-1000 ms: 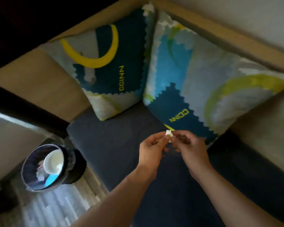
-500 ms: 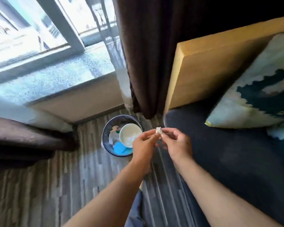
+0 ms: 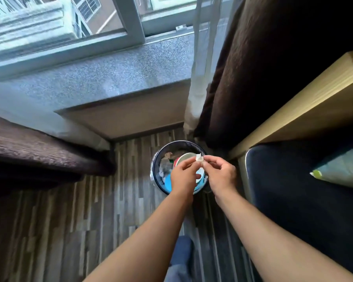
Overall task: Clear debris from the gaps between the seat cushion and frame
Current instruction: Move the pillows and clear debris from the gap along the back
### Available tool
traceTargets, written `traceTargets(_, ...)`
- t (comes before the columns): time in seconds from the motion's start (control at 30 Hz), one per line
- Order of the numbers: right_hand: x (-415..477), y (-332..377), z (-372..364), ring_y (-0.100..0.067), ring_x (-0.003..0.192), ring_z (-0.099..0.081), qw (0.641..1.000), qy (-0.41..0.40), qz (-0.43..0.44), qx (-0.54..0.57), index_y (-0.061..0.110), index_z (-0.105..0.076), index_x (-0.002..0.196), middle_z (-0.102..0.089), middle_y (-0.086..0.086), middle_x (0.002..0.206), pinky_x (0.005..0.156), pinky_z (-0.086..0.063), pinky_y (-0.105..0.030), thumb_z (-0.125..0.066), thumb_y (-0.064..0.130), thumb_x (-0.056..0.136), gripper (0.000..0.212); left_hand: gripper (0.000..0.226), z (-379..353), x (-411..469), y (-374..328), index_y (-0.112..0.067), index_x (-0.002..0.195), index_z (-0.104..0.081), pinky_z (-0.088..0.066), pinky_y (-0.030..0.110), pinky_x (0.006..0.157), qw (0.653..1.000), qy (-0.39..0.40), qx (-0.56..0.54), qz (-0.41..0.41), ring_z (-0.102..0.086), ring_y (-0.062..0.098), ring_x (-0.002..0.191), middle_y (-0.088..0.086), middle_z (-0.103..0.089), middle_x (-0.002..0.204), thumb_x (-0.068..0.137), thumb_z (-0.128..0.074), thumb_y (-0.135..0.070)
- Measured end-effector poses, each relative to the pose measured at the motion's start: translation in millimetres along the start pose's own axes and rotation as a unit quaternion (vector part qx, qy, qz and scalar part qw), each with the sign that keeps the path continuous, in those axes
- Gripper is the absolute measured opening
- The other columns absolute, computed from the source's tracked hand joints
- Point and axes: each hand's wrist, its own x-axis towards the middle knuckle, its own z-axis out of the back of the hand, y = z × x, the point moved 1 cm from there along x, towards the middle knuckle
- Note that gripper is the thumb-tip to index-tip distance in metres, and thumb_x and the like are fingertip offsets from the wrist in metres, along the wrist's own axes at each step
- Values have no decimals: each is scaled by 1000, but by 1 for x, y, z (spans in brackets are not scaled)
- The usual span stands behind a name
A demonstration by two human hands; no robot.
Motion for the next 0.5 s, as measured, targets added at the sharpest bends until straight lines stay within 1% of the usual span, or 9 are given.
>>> traceTargets(0.07,4,-2,-3,-22,95,-68,1000,9,-12,-16,24,-71,98,-72,-3,101,78,-58,-33,-66,14,83,19,34,2,6,0,-19,121,-63,-51,28,66,1000,-7,11,3,-63,16,77,3,-69,110,87,-61,-21)
traceTargets(0.13,7,-4,-4,-23,98,-67,999,14,-41,-17,18,-66,114,-69,-4,109,78,-58,-33,-62,11,85,31,40,5,12,1,-17,129,-57,-51,29,72,999,-33,30,5,-64,15,78,2,-65,121,89,-55,-17)
traceTargets(0.2,6,-8,1,-21,95,-66,998,8,-55,-17,20,-63,120,-68,-2,109,65,-57,-27,-57,12,86,35,42,5,11,2,-17,133,-53,-53,32,78,996,-54,68,1,-65,16,79,1,-62,125,91,-51,-14)
traceTargets(0.23,5,-10,4,-19,92,-65,998,8,-52,-19,22,-63,120,-68,-1,107,60,-53,-23,-56,12,86,36,42,5,9,3,-17,132,-53,-53,31,77,995,-59,81,-3,-66,16,80,0,-63,124,91,-49,-14)
traceTargets(0.27,3,-12,9,-18,89,-64,999,7,-49,-20,23,-63,120,-67,1,105,60,-52,-23,-55,13,87,36,40,3,7,4,-17,131,-54,-53,29,73,994,-61,89,-10,-66,16,81,-1,-63,121,91,-48,-13)
traceTargets(0.3,1,-13,16,-18,88,-63,999,3,-48,-21,23,-63,119,-67,1,104,63,-53,-25,-54,13,86,35,39,-1,4,4,-17,129,-56,-51,26,67,993,-59,96,-18,-66,16,82,-1,-63,118,92,-47,-13)
traceTargets(0.4,-7,-19,45,-21,93,-64,998,-17,-59,-29,22,-64,117,-68,0,105,82,-55,-37,-53,16,85,35,33,-22,-10,2,-14,121,-61,-46,20,56,990,-40,126,-41,-66,20,85,3,-66,112,92,-46,-11)
traceTargets(0.43,-11,-22,61,-22,93,-64,997,-25,-64,-27,21,-64,118,-68,-1,103,85,-53,-38,-53,16,85,35,31,-35,-18,4,-13,118,-63,-45,18,51,989,-22,135,-47,-65,20,83,3,-68,106,92,-47,-10)
traceTargets(0.5,-23,-30,91,-19,87,-61,997,-31,-70,-10,13,-63,120,-67,-5,101,84,-49,-34,-54,10,86,35,27,-54,-37,12,-12,110,-66,-42,14,42,988,21,145,-49,-61,17,68,2,-68,85,90,-49,-6)
